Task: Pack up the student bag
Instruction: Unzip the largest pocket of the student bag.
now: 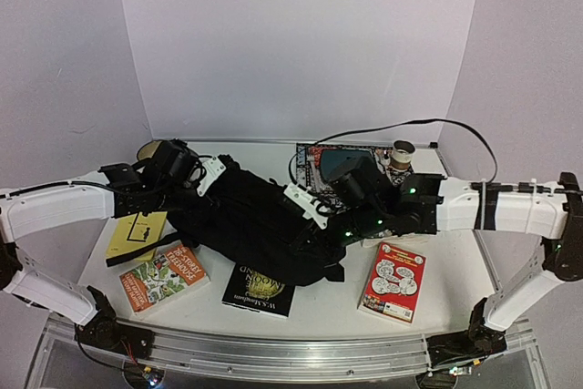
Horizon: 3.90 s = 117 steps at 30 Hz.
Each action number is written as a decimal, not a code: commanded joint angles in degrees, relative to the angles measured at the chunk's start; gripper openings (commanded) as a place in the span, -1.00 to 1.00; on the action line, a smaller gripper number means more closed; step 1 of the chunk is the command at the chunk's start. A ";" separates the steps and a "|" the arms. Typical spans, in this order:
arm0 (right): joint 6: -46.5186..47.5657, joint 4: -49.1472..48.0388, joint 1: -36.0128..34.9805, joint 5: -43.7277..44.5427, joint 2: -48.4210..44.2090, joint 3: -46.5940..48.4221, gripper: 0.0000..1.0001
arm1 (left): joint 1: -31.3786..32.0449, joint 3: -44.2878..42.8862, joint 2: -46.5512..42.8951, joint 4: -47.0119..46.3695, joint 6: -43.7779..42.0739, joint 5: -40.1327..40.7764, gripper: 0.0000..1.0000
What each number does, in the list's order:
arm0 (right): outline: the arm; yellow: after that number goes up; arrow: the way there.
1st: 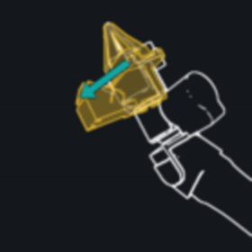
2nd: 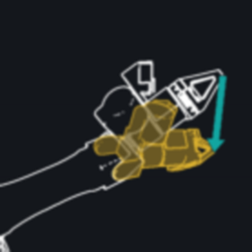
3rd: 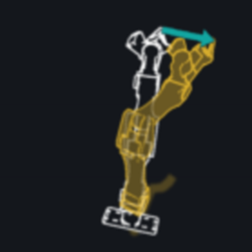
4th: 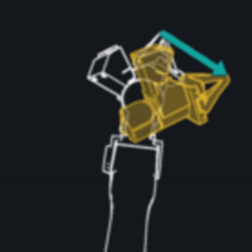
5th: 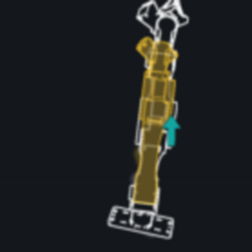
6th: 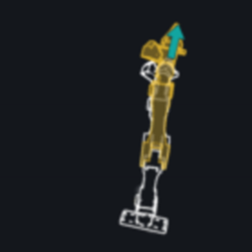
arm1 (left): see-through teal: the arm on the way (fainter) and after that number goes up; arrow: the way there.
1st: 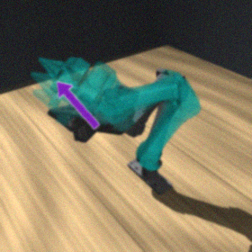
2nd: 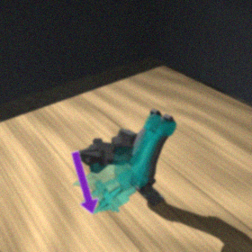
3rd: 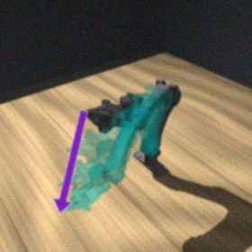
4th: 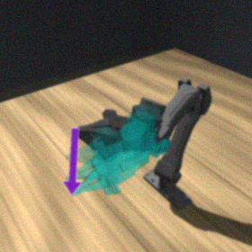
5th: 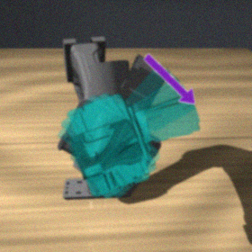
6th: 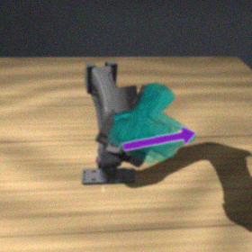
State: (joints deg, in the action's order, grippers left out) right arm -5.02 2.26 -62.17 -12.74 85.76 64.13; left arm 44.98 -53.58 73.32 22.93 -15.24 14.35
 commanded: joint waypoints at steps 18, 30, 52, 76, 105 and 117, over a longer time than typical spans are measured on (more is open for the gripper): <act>-2.15 -10.34 -0.84 -2.09 11.34 8.46 -1.00 | 4.88 6.31 -9.98 2.37 77.64 -11.99 0.99; -1.40 -10.52 -0.98 -2.31 11.80 8.53 -1.00 | 14.68 7.16 -1.44 -5.58 90.39 -6.61 0.72; 0.90 -6.38 3.23 10.27 2.94 0.23 -1.00 | 8.30 0.84 1.72 -6.45 73.39 -2.47 -1.00; -0.57 -3.56 11.45 2.02 -3.78 -6.28 -1.00 | -8.32 -7.88 5.75 1.44 40.23 -29.88 -0.96; -6.10 -19.13 -3.01 3.58 23.46 14.96 -1.00 | -4.61 10.27 -11.58 2.02 79.27 -16.74 0.95; -5.30 -19.12 -2.96 4.10 22.52 13.86 -1.00 | 6.39 13.07 -2.38 -11.79 87.54 -13.08 0.38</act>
State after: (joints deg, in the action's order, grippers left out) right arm -11.12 -15.68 -64.82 -9.33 108.84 76.79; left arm 50.54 -40.71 68.30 18.25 69.38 -0.70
